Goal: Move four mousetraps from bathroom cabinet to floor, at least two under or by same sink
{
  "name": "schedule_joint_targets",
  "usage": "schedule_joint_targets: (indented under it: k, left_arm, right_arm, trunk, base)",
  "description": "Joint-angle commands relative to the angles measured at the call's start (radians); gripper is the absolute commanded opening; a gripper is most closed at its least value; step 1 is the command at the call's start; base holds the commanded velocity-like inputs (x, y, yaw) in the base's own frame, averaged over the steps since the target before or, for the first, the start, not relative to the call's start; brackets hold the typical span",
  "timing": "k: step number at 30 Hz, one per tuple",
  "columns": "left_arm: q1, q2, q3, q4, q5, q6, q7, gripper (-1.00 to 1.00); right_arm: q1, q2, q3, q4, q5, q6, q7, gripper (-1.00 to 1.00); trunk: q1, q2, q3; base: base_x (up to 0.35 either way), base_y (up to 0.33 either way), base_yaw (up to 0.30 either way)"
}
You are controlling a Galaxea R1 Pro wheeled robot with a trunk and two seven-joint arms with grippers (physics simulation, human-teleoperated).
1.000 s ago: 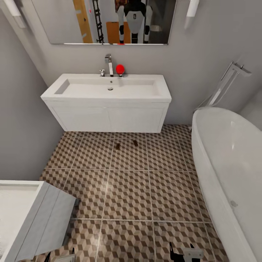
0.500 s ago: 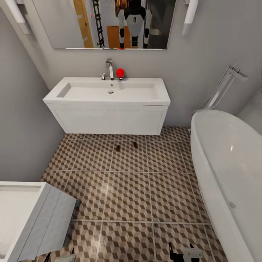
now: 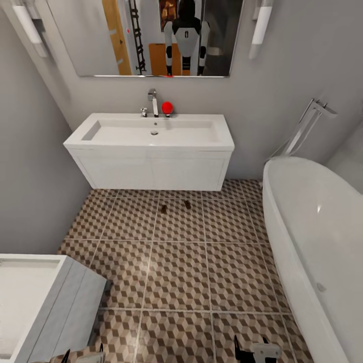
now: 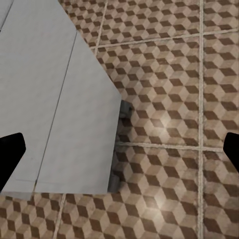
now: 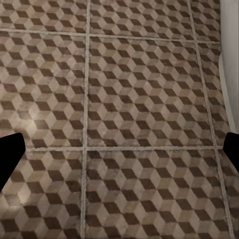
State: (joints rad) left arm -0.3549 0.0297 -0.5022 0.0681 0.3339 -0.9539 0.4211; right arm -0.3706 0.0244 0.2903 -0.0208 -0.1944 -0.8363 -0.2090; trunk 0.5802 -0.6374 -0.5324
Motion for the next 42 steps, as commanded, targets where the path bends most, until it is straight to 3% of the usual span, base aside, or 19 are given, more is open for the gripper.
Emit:
schedule_joint_targets:
  k: [1, 19, 35, 42]
  left_arm:
    - [-0.001, -0.001, -0.009, 0.003, 0.004, -0.003, 0.004, 1.0]
    - [-0.001, -0.001, -0.009, 0.004, 0.003, -0.001, 0.003, 1.0]
    - [-0.001, -0.01, -0.009, 0.004, 0.003, 0.008, 0.002, 1.0]
    - [-0.001, -0.017, -0.01, 0.004, 0.004, 0.113, 0.001, 1.0]
  right_arm:
    - [-0.001, 0.0, 0.009, 0.001, -0.008, -0.003, -0.003, 1.0]
    - [-0.001, 0.0, 0.009, 0.001, -0.008, -0.004, -0.003, 1.0]
    - [-0.001, 0.0, 0.009, 0.001, -0.008, -0.005, -0.003, 1.0]
    - [0.0, 0.0, 0.009, 0.001, -0.008, -0.004, -0.003, 1.0]
  trunk:
    - [-0.004, 0.006, 0.004]
    - [-0.073, 0.132, 0.09]
    - [-0.073, 0.132, 0.115]
    - [-0.073, 0.132, 0.127]
  base:
    - [0.0, 0.0, 0.0]
    - [0.0, 0.0, 0.0]
    - [0.0, 0.0, 0.0]
    - [0.0, 0.0, 0.0]
